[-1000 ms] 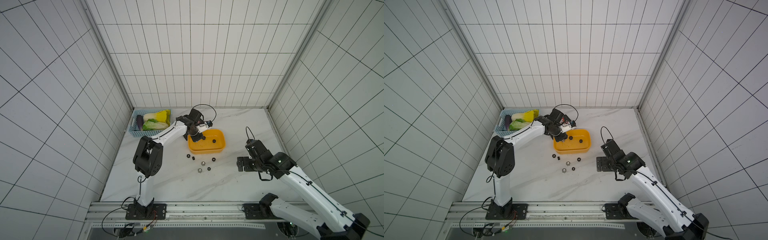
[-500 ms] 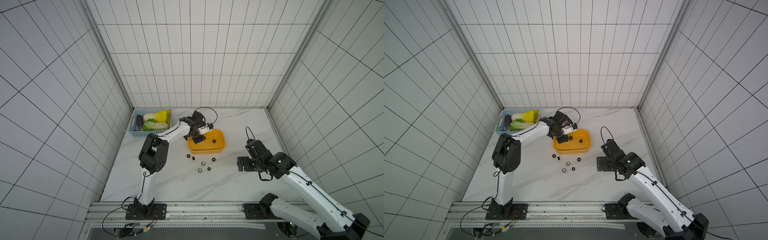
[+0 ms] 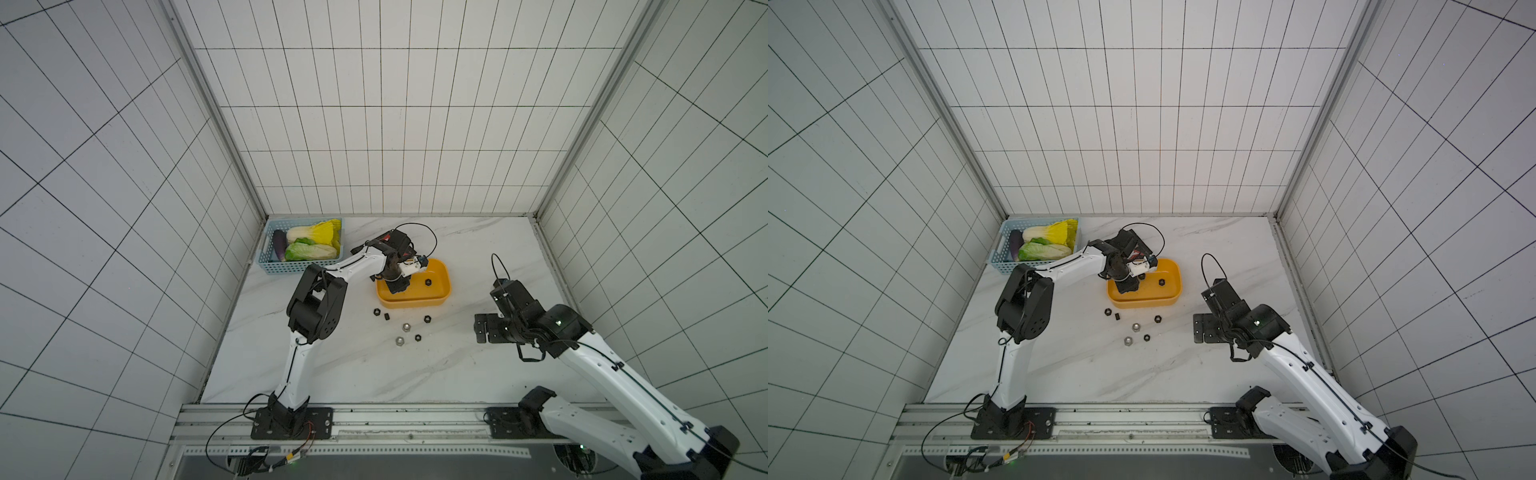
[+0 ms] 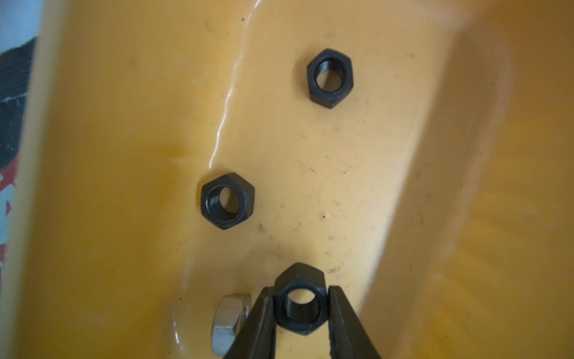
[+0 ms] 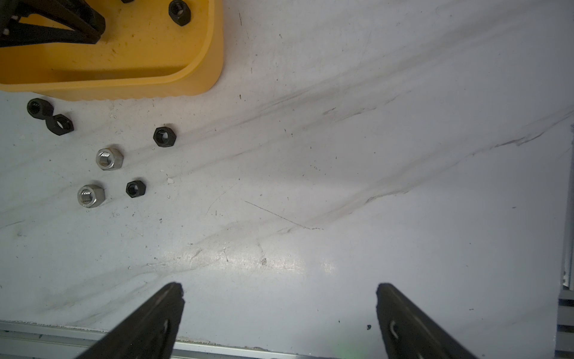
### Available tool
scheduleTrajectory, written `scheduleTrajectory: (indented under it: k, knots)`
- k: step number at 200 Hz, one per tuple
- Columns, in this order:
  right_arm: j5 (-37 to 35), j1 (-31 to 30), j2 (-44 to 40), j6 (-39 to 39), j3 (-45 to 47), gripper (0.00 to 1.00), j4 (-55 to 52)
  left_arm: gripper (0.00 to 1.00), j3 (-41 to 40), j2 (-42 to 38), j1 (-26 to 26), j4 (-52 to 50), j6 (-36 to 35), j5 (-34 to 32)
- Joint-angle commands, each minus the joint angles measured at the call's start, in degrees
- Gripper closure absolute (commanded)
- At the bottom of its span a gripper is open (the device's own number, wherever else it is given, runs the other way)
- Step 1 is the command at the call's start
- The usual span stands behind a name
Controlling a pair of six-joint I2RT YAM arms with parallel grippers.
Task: Put the nuts on the desktop into the storage box
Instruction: Place the nut in the storage box.
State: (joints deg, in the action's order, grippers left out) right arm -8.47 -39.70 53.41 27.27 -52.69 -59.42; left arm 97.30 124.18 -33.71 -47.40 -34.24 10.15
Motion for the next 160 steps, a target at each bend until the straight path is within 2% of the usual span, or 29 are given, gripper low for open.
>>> scheduleTrajectory:
  k: [1, 32, 45, 97, 160]
  knots:
    - [-1.2, 0.3, -0.1, 0.4, 1.4, 0.0, -0.2, 0.65, 1.3, 0.5, -0.3, 0.9, -0.5, -0.1]
    - [-1.2, 0.3, -0.1, 0.4, 1.4, 0.0, -0.2, 0.52, 1.1, -0.1, -0.3, 0.9, -0.1, 0.0]
    - [-1.1, 0.3, 0.1, 0.4, 1.4, 0.0, -0.3, 0.5, 1.2, -0.6, -0.4, 0.9, 0.0, 0.3]
    - [-0.8, 0.3, -0.8, 0.2, 1.5, 0.01, 0.1, 0.49, 0.9, -5.3, -0.5, -1.6, 0.7, 1.7]
    - [1.3, 0.3, -0.2, -0.4, 0.4, 0.01, -0.5, 0.47, -5.8, -21.0, 0.7, -4.0, 2.0, 6.5]
